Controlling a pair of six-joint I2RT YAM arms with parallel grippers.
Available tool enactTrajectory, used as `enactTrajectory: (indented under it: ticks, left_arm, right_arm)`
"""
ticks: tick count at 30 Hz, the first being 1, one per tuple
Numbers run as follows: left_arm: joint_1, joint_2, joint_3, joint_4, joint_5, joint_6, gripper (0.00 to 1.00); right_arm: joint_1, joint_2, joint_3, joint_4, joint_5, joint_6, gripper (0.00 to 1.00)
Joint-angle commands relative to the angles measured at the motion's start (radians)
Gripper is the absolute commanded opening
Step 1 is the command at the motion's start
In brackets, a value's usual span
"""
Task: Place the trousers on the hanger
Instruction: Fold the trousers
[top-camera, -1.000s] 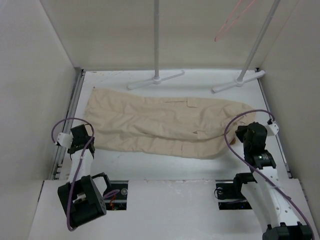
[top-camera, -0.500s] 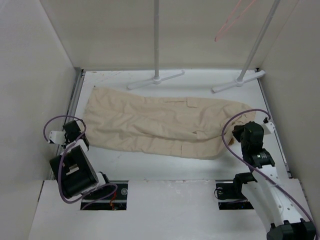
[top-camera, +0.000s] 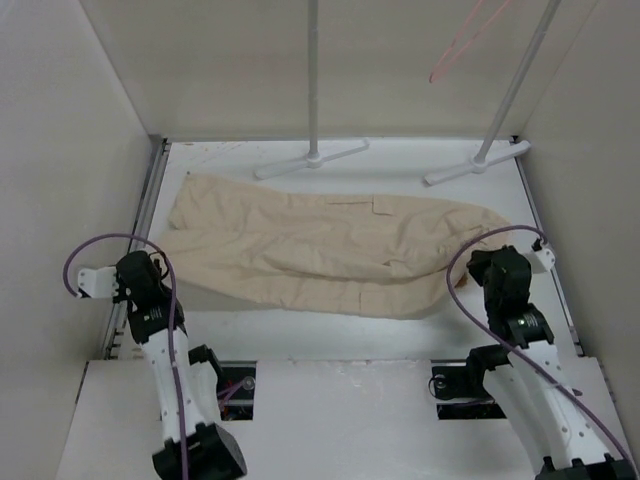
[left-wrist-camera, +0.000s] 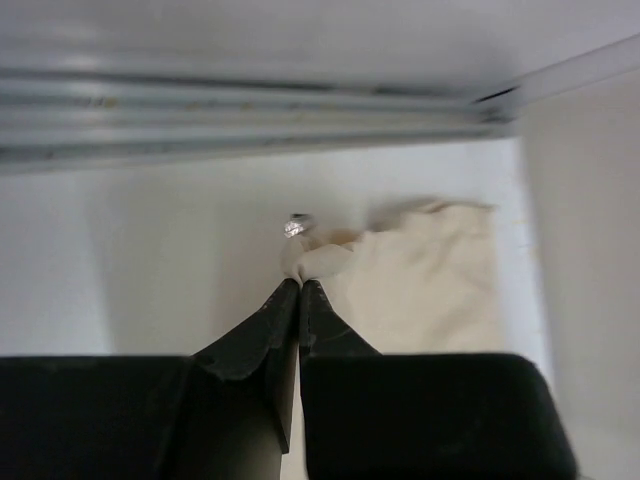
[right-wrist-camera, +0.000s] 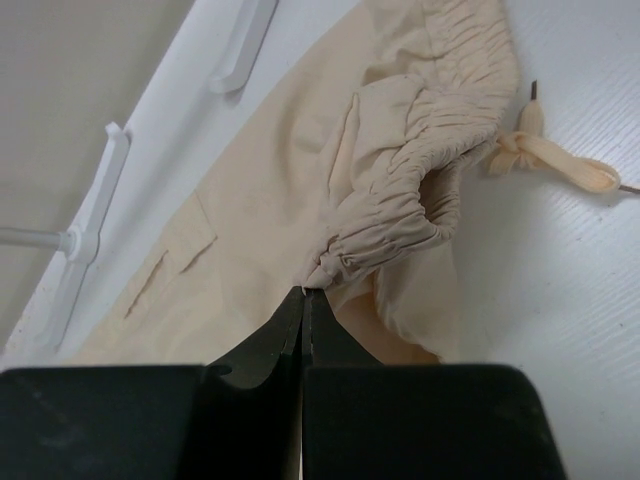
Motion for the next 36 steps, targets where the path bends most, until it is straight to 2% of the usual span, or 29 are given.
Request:
enactTrajectory:
  ticks: [1,7,13,18,24,30,33,36]
  left_arm:
    - [-0.037,-0.166,0.12,-0.279,-0.116,0.011,0.0]
    - [-0.06,-0.184,0.315,-0.437,-0.171,0.011,0.0]
    - [-0.12,-0.143,0.505,-0.459,-0.311,0.067,0.0]
    - [-0.11,0.09,0.729,-0.413,-0.292,0.076,0.0]
    - [-0.111,0.322,0.771,-0.341,-0.226,0.076,0.0]
    - [-0.143,0.486,0.829,-0.291,-0.254,0.129,0.0]
    - [-0.145,0.518,0.845,-0.284,-0.262,0.154,0.0]
    - [-0.143,0.518,0.857,-0.287,-0.265,0.162,0.0]
  right_arm:
    - [0.017,-0.113,0.068,-0.073,0.064,0.014,0.0]
    - [-0.012,-0.264,0.157,-0.28,0.083,-0.015,0.0]
    - [-0.11,-0.297,0.157,-0.338,0.066,-0.062,0.0]
    - [-0.191,-0.285,0.239,-0.336,-0.003,-0.073,0.0]
    - [-0.282,-0.137,0.251,-0.198,-0.081,-0.012,0.0]
    - [-0.273,0.023,0.263,-0.096,-0.063,0.022,0.01]
    - [-0.259,0.011,0.269,-0.102,-0.058,0.011,0.01]
    - [-0.253,-0.076,0.265,-0.165,-0.06,-0.025,0.01]
